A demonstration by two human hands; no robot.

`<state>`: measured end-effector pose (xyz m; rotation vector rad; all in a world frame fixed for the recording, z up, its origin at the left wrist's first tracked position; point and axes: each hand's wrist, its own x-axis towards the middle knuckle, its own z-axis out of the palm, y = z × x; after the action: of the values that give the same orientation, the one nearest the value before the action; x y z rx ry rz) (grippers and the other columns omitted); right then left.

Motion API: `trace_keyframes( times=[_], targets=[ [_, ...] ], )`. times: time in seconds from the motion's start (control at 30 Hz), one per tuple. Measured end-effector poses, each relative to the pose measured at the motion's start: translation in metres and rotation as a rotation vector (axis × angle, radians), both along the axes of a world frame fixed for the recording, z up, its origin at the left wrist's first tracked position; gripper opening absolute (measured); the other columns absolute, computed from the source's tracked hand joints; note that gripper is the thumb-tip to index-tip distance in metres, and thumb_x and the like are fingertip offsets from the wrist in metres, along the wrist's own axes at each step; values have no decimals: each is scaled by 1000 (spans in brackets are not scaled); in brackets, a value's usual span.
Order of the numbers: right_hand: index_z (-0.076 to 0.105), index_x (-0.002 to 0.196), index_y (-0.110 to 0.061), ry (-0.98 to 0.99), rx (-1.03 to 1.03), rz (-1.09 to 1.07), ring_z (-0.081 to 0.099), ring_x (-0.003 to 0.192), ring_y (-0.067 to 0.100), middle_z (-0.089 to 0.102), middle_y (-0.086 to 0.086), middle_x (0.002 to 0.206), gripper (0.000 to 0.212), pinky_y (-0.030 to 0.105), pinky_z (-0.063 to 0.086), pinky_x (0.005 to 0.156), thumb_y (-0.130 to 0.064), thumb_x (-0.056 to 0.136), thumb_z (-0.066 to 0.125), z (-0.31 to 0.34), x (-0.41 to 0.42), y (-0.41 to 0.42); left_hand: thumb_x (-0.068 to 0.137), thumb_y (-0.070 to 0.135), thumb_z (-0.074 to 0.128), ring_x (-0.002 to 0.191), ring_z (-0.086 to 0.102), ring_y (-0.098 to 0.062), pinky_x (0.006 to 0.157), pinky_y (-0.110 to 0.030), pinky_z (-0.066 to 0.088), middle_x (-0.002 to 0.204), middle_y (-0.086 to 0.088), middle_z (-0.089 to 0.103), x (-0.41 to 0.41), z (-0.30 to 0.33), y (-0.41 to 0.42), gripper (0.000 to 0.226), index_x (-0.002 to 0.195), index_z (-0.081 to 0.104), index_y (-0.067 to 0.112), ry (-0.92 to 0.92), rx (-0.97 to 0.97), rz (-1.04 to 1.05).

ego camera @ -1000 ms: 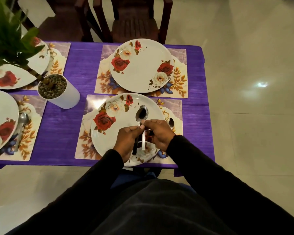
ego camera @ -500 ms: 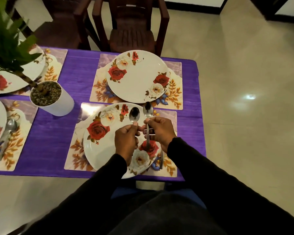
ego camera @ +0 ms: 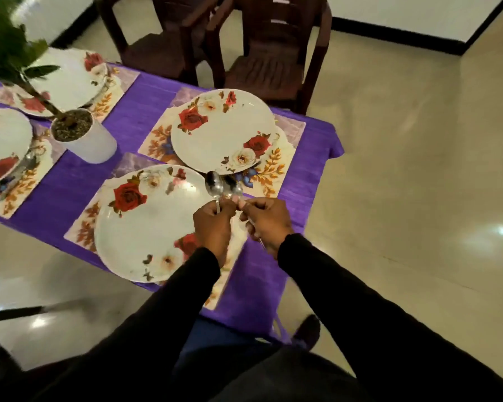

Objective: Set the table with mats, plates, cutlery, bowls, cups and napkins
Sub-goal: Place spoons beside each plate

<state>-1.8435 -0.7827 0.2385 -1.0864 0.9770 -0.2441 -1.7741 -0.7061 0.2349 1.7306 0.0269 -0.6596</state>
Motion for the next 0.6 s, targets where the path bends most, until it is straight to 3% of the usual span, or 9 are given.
trace_keyframes(
  times=[0.1,0.17,0.37,0.47,0.6],
  targets=[
    [71,95,1,-14,7,139,42,40,9,60,6,68,18,18,28,39,-14,96,62,8,-35,-21,88,28,77,40,27,-13,41,-21,23,44,4,41,-33,9,-20,33,63,61,15,38,-2,97],
    [72,98,1,-26,15,224,43,40,8,61,6,71,19,17,29,36,-15,96,63,11,-50,-32,90,24,76,36,32,-7,40,-20,28,40,10,42,-47,14,-28,33,63,60,12,25,-4,148],
    [69,101,4,-41,58,337,50,44,9,67,7,73,23,18,35,38,-17,92,69,13,-52,-57,89,23,76,49,35,-14,52,-26,30,47,9,46,-58,16,-27,34,61,59,12,-60,28,243],
    [70,98,0,-26,-8,379,51,45,9,68,6,71,18,21,38,43,-17,92,69,10,-40,-74,88,24,76,49,36,-12,52,-28,31,54,6,53,-53,13,-34,30,66,66,7,-120,33,224],
    [71,97,-3,20,-130,492,53,45,7,69,5,73,13,20,40,42,-15,94,66,12,-32,-107,87,23,76,47,37,-10,51,-28,30,59,2,58,-48,2,-60,26,66,69,11,-69,-8,300]
  ],
)
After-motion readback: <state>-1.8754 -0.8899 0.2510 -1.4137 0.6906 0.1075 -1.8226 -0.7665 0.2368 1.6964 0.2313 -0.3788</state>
